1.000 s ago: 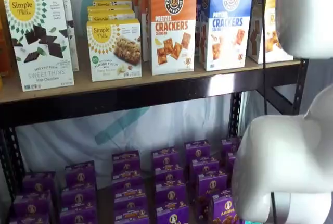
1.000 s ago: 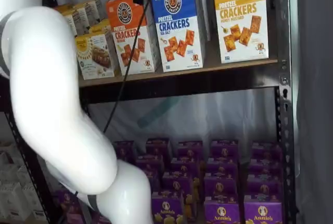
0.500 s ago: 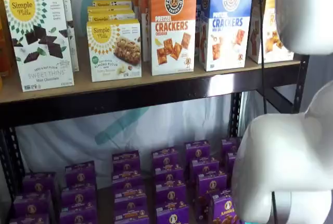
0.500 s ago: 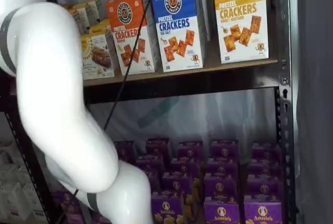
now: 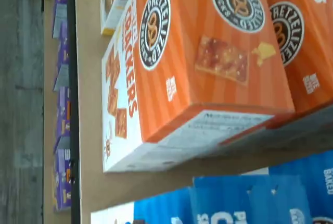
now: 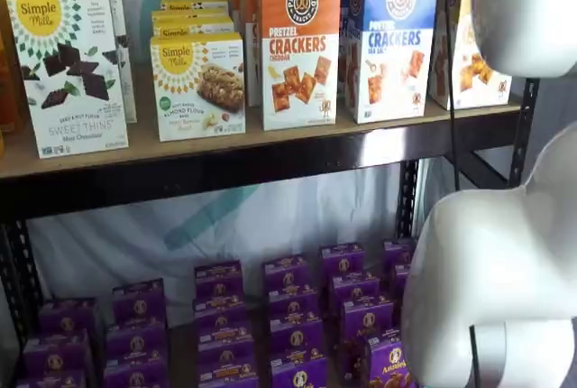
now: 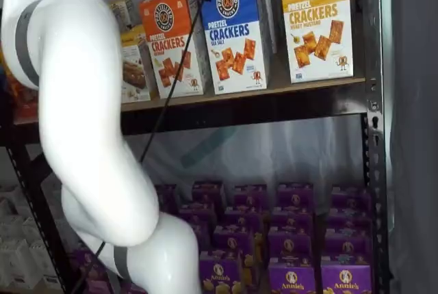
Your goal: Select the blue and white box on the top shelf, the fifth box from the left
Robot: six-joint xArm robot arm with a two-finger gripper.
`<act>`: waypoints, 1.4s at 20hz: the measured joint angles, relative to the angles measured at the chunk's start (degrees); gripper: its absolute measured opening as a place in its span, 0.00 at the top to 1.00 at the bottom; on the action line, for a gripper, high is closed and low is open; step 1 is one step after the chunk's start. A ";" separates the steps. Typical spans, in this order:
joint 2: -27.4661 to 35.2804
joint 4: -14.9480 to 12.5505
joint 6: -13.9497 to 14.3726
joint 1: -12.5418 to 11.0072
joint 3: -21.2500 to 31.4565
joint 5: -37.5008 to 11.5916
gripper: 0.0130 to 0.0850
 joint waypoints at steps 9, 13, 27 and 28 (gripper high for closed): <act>2.63 -2.73 -2.17 -0.55 -0.54 1.00 0.00; 3.12 -5.59 -2.30 0.17 -1.07 2.65 0.00; 2.61 -6.61 -2.43 0.14 -0.64 4.84 0.00; 2.81 -6.56 -2.42 0.03 -1.07 5.39 0.06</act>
